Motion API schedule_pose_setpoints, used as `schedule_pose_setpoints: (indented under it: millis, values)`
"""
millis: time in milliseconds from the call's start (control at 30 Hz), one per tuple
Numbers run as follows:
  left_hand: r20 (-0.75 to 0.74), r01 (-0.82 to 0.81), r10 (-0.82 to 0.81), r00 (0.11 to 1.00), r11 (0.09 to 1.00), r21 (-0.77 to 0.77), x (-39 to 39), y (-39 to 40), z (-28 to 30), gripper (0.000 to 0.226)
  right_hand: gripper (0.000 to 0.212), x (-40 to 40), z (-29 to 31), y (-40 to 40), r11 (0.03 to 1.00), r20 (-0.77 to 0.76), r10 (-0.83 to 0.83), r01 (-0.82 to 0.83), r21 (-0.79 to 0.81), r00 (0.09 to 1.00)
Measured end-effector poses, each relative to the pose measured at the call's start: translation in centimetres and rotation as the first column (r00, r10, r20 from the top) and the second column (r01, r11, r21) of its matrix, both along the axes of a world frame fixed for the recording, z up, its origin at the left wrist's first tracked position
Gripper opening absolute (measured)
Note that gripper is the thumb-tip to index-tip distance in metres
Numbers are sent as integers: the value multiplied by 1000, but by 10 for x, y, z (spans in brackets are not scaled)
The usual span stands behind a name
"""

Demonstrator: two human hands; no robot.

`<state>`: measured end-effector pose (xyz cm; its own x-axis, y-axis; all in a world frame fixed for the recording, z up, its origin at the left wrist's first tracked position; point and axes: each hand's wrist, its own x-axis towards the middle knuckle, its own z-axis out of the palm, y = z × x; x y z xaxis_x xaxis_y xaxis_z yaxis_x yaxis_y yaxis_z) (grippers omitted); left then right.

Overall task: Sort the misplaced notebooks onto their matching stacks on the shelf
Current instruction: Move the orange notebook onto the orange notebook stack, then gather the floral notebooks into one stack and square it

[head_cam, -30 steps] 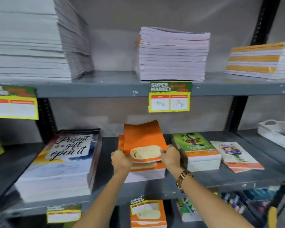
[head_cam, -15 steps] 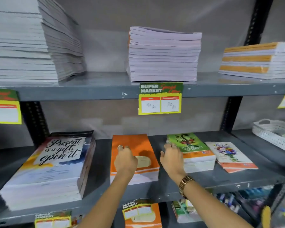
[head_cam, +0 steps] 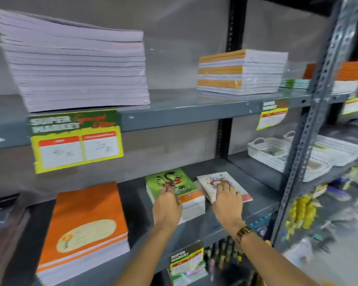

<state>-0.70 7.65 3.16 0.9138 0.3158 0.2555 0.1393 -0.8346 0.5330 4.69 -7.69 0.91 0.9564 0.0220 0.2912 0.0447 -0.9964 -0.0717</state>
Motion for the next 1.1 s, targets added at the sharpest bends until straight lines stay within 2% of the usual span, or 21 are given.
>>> schedule_pose_setpoints:
  millis: [100,200,267,433,567,633,667,733,800,967,1033,1100]
  values:
    - [19,54,-54,998,999,7,21,-30,-4,37,52,18,-10,-32,997,-53,-62,65,51,997]
    - [2,114,-115,993,988,104,43,-56,-12,34,37,36,-19,-58,982,-102,-123,136,129,987]
    - [1,150,-153,988,970,190,54,-70,-19,29,36,46,-25,-71,966,-161,-149,179,189,976]
    - [-13,252,-270,963,879,405,82,-97,-55,52,45,72,-38,-92,904,-308,-202,298,306,930]
    - [-76,336,-345,935,803,491,89,-109,-84,53,60,87,-38,-97,878,-376,-231,358,316,897]
    - [-113,353,-344,932,796,491,88,-113,-96,47,61,95,-36,-99,836,-434,-221,398,378,874]
    - [-146,369,-342,928,803,468,87,-114,-100,51,62,99,-36,-100,817,-452,-213,412,405,866]
    - [-203,372,-315,927,844,388,83,-118,-109,72,66,104,-36,-102,781,-485,-200,437,445,851]
    - [-209,330,-270,940,878,347,79,-122,-114,83,68,109,-39,-104,752,-508,-183,452,479,842]
    - [-243,344,-282,928,899,271,71,-124,-119,84,62,107,-35,-102,681,-509,-149,461,568,848]
    - [-233,348,-288,929,894,283,68,-119,-119,83,53,104,-30,-100,678,-493,-158,457,575,855]
    - [-235,368,-307,922,883,292,62,-112,-119,81,33,97,-23,-99,675,-430,-197,440,592,881]
